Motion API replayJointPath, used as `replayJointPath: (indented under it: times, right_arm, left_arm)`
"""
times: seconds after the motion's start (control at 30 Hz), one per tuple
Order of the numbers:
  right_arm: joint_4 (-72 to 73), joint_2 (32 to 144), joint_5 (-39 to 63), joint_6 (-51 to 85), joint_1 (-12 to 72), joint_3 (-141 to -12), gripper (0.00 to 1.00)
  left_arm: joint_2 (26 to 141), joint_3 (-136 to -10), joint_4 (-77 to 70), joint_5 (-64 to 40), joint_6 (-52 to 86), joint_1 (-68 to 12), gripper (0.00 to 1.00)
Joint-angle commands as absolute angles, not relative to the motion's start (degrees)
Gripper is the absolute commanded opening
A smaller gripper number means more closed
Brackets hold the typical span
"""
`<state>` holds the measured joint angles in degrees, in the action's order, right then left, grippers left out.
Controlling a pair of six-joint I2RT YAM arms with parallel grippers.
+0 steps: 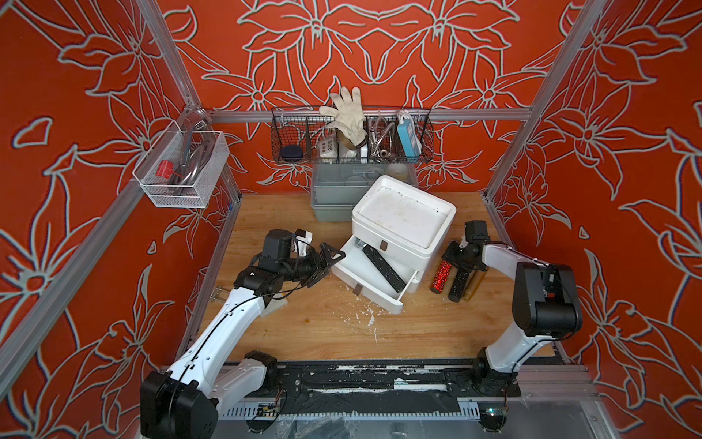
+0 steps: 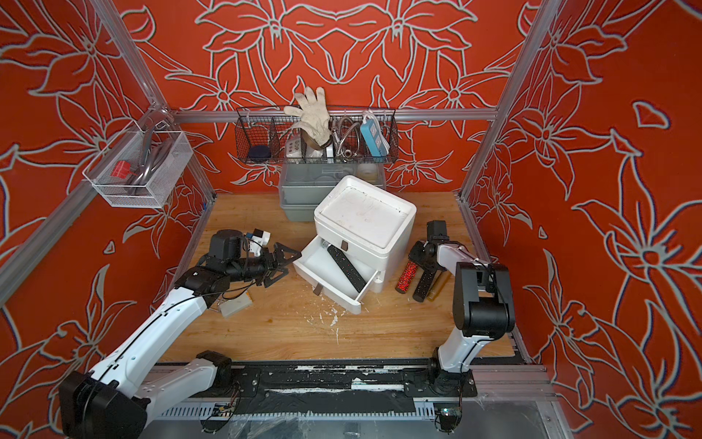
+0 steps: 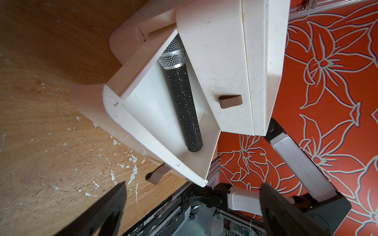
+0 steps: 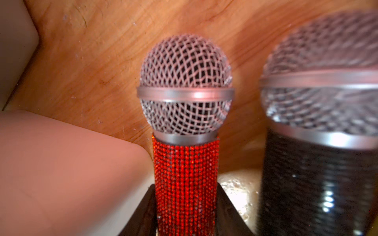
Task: Take the microphone out of the drawer
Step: Place the microphone at the center of the board, then pick up the microphone from the drawer.
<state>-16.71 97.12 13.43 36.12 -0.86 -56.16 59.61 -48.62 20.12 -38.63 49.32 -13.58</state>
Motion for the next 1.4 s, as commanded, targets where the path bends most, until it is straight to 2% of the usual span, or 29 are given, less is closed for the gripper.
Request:
replayJointPath:
  times: [0.0, 0.13, 0.3, 0.5, 0.73, 0.87, 1.1, 1.37]
  right_arm:
    - [-17.0, 97.1, 13.9, 36.9, -0.3, -57.7, 0.41]
    - [-18.0, 95.2, 13.6, 36.5, -0.3, -58.6, 0.49]
    - [-20.0, 92.4, 13.0, 35.6, -0.3, -59.6, 0.53]
    - [-22.8, 88.0, 12.1, 34.5, -0.3, -60.0, 0.53]
    - [-29.0, 75.9, 11.1, 29.3, -0.2, -61.7, 0.53]
    - [-32.1, 69.8, 14.4, 25.2, 1.2, -64.9, 0.52]
    - [-36.9, 64.7, 16.6, 19.1, 13.9, -71.5, 0.51]
    - [-35.9, 66.6, 23.2, 19.5, 25.5, -72.6, 0.5]
  left_arm:
    - [58.2, -47.8, 20.1, -38.2, 49.3, -13.9, 1.0]
    - [57.8, -47.4, 20.2, -37.8, 49.2, -13.9, 1.0]
    - [57.9, -47.3, 19.9, -37.8, 49.3, -13.9, 1.0]
    - [57.7, -47.3, 19.9, -37.6, 48.9, -13.9, 1.0]
    - [57.8, -46.9, 20.1, -36.4, 49.1, -13.8, 1.0]
    - [58.4, -47.0, 19.6, -35.7, 49.5, -13.6, 1.0]
    - [59.4, -46.7, 18.4, -36.6, 50.5, -12.6, 1.0]
    - [58.0, -43.2, 16.7, -37.5, 52.9, -11.3, 1.0]
